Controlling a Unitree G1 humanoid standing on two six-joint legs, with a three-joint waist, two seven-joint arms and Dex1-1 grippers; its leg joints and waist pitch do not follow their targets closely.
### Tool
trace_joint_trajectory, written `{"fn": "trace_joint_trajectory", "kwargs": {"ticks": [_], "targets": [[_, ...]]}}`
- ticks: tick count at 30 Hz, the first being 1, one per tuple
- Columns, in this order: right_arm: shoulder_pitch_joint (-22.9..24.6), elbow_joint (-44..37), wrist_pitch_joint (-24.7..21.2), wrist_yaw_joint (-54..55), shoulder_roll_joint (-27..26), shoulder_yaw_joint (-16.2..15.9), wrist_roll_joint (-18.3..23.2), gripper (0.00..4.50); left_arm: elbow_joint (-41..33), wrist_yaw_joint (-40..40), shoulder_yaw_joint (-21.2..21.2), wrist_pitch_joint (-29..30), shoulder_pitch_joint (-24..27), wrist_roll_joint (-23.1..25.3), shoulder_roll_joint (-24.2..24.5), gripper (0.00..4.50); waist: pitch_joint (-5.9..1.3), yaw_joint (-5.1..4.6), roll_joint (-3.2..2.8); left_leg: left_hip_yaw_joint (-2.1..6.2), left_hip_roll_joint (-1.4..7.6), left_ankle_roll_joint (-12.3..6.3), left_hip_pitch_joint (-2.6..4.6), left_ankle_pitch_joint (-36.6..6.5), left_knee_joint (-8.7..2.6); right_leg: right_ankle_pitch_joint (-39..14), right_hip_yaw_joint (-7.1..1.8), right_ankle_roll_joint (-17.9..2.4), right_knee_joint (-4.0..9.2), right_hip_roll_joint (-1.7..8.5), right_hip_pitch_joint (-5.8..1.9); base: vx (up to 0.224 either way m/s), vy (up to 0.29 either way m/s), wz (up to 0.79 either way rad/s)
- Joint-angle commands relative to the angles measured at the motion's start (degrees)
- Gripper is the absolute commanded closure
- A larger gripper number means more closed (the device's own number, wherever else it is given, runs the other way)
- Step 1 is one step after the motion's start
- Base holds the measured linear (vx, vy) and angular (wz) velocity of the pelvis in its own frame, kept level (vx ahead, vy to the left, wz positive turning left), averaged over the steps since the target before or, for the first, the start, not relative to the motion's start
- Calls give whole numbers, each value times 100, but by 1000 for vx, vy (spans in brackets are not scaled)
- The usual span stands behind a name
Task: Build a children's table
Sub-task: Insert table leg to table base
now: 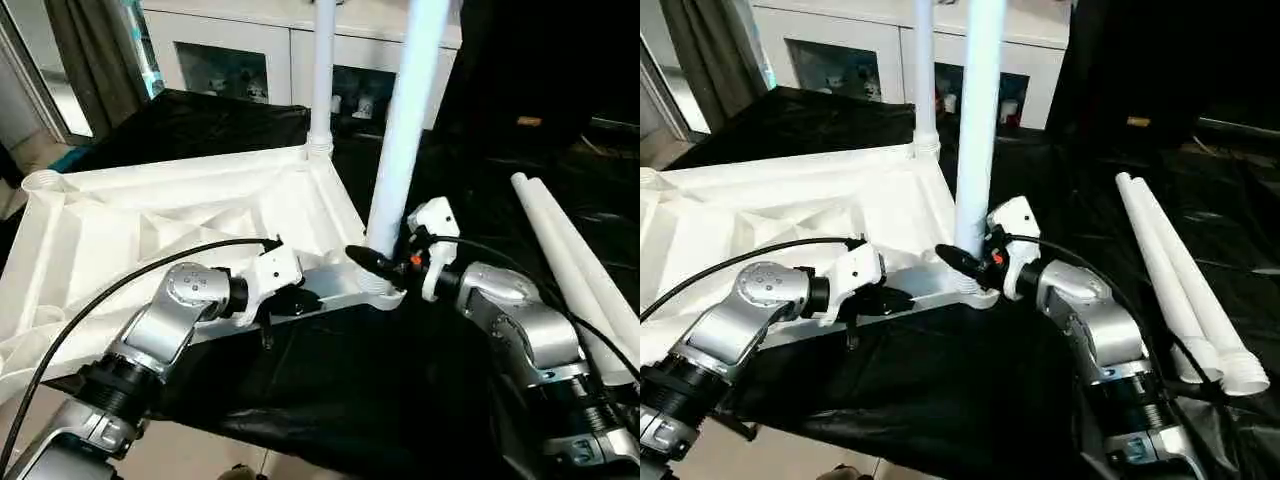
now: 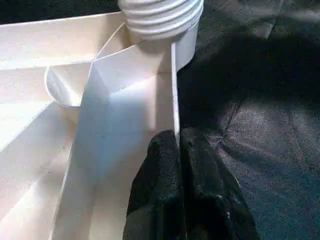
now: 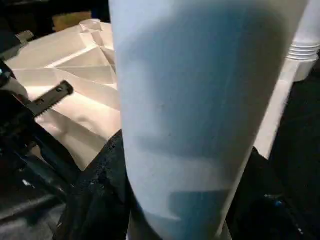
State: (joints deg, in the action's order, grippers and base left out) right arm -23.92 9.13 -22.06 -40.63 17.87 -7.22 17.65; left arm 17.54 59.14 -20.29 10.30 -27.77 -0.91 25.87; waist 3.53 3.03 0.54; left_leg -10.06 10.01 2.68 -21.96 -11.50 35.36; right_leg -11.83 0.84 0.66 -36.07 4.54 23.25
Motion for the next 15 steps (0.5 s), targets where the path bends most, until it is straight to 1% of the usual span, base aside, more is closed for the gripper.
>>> {"fn": "trace_joint_trajectory", "kwargs": {"ticks": [1, 4, 6, 7, 8, 9, 12, 13, 14, 15], "targets": [[-5, -125, -42, -8, 77, 150, 64, 257, 110, 86, -141, -9, -31, 118, 86, 450, -327, -25, 38, 38, 248, -87, 113, -805, -491, -486, -174, -1324, 395, 281, -250, 0, 0, 0], [18, -101, -30, 41, 60, 266, 80, 257, 174, 143, -110, -63, -41, 88, 64, 450, -321, -37, 24, 41, 241, -81, 104, -767, -490, -420, -178, -1323, 391, 277, -246, 0, 0, 0], [34, -73, 16, 121, 21, 414, 112, 257, 253, 198, -8, 64, -112, -61, -43, 450, -322, -39, 27, 35, 240, -87, 111, -755, -488, -345, -177, -1369, 388, 271, -240, 0, 0, 0], [40, -80, 23, 158, 9, 460, 129, 257, 235, 272, 3, 137, -133, -121, -55, 422, -318, -32, 6, 35, 238, -76, 115, -757, -489, -344, -178, -1383, 387, 273, -236, 0, 0, 0], [39, -125, -11, 207, -7, 557, 233, 257, 203, 388, 27, 255, -240, -221, -95, 405, -319, -29, -1, 36, 240, -65, 119, -769, -493, -310, -174, -1421, 381, 269, -236, 0, 0, 0], [39, -128, -14, 209, -8, 562, 240, 257, 203, 392, 29, 260, -247, -225, -98, 405, -322, -29, 1, 36, 241, -65, 124, -774, -493, -305, -173, -1425, 381, 264, -233, 0, 0, 0], [52, -206, -43, 238, 7, 597, 295, 257, 229, 328, 33, 335, -420, -204, -175, 371, -333, -25, -21, 42, 244, -84, 115, -679, -485, -79, -170, -1472, 365, 268, -256, 0, 0, 0], [66, -264, -67, 237, 7, 612, 308, 257, 260, 301, 29, 398, -527, -188, -224, 371, -336, -29, -13, 38, 242, -98, 116, -644, -481, -6, -169, -1488, 363, 265, -256, 0, 0, 0], [77, -294, -80, 235, 6, 617, 311, 257, 267, 315, 24, 441, -568, -195, -245, 363, -335, -29, -27, 38, 237, -114, 110, -613, -476, 101, -168, -1518, 361, 263, -265, 0, 0, 0], [85, -310, -82, 238, 3, 619, 309, 257, 286, 322, 19, 483, -609, -201, -272, 363, -329, -27, -19, 39, 236, -124, 102, -608, -479, 136, -167, -1528, 360, 265, -276, 0, 0, 0]]}}
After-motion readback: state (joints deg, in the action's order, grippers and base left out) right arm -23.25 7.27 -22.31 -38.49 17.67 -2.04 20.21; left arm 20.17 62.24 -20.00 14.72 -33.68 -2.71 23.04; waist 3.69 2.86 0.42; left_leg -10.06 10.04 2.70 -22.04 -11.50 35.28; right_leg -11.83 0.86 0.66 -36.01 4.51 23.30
